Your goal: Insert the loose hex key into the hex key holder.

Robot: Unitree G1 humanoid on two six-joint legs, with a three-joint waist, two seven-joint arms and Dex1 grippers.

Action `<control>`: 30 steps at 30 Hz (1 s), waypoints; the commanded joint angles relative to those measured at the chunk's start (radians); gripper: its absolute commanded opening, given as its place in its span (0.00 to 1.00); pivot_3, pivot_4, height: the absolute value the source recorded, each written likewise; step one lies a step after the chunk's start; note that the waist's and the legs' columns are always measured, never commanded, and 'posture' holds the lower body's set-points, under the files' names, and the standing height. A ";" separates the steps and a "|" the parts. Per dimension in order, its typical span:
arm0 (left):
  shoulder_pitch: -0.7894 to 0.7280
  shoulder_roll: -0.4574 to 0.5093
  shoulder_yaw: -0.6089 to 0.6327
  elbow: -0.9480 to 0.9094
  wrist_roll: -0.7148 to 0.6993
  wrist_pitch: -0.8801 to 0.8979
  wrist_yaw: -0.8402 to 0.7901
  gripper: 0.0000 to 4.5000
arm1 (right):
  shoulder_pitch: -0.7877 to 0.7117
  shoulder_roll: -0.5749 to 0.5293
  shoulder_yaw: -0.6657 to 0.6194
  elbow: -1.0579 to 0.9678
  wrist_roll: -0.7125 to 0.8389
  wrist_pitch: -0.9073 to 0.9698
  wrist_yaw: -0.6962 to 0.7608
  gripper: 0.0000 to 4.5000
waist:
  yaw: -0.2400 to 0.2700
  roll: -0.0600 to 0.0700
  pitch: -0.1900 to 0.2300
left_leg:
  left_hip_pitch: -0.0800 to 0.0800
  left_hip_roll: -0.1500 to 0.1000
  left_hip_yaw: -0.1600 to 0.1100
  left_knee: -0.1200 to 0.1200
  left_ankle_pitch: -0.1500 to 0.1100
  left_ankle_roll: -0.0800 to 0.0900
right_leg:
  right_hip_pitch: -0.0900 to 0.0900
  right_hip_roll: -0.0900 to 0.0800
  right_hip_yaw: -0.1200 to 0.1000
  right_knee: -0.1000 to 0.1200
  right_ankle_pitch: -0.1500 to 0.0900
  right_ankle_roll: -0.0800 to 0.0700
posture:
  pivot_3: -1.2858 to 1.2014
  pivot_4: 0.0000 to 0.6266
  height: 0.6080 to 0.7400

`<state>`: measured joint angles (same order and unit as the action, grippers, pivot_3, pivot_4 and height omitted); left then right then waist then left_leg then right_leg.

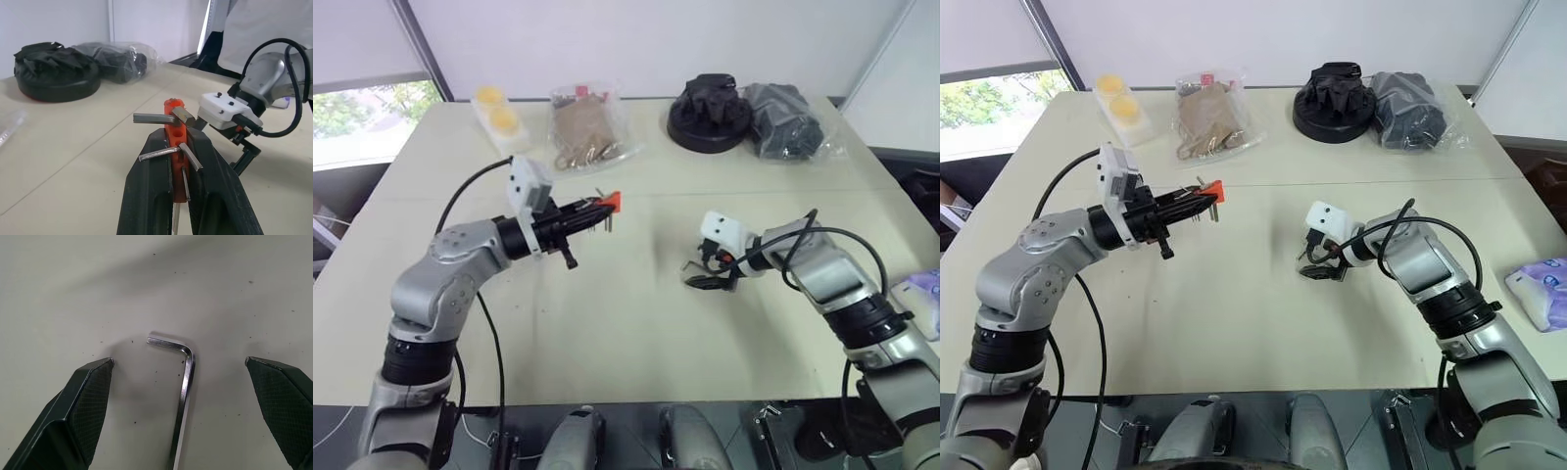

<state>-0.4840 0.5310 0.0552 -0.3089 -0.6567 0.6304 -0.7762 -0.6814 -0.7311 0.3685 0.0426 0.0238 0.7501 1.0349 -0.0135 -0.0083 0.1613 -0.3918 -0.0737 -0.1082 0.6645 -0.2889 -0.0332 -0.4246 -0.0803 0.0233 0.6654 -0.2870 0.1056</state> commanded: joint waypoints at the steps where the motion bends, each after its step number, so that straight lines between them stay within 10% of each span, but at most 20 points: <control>1: -0.004 0.007 0.026 -0.044 -0.017 0.000 0.011 0.00 | -0.001 0.003 -0.003 0.022 -0.018 0.000 -0.017 0.99 | 0.000 0.000 0.000 | 0.000 0.000 0.000 0.000 0.000 0.000 | 0.000 0.000 0.000 0.000 0.000 0.000 | 0.52 0.24 1.00; 4: 0.000 0.006 0.023 -0.050 -0.019 0.000 0.020 0.00 | -0.004 0.010 0.002 0.041 -0.023 0.002 -0.020 0.81 | -0.001 0.000 0.000 | 0.000 0.000 0.000 0.000 0.000 0.000 | 0.000 0.000 0.000 0.000 0.000 0.000 | 0.52 0.24 1.00; 11: 0.003 0.005 0.020 -0.053 -0.019 -0.003 0.032 0.00 | -0.007 0.013 0.006 0.062 -0.029 -0.005 -0.015 0.03 | 0.001 0.000 0.000 | 0.000 0.000 0.000 0.001 0.000 0.000 | 0.001 0.000 0.000 0.000 0.000 0.000 | 0.52 0.24 1.00; 18: -0.006 0.001 0.020 -0.039 -0.015 -0.010 0.036 0.00 | -0.007 0.052 -0.059 0.065 -0.016 -0.072 -0.088 0.01 | 0.001 0.000 0.000 | 0.000 0.000 0.000 0.001 0.000 0.000 | 0.001 0.000 0.000 0.000 0.000 0.000 | 0.52 0.24 1.00; 30: -0.081 -0.037 0.049 0.048 -0.026 -0.008 0.071 0.00 | -0.119 0.431 -0.443 0.068 0.144 -0.477 -0.566 0.01 | -0.005 0.000 0.000 | 0.000 0.000 0.000 -0.001 0.000 0.000 | -0.002 0.001 0.000 0.001 0.000 0.000 | 0.52 0.24 1.00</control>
<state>-0.5442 0.4946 0.0684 -0.2540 -0.6681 0.6325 -0.7105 -0.7853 -0.3287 -0.0202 0.1760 0.1117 0.3151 0.5053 -0.0182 -0.0085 0.1611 -0.3919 -0.0734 -0.1082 0.6634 -0.2887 -0.0337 -0.4262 -0.0795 0.0231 0.6663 -0.2869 0.1058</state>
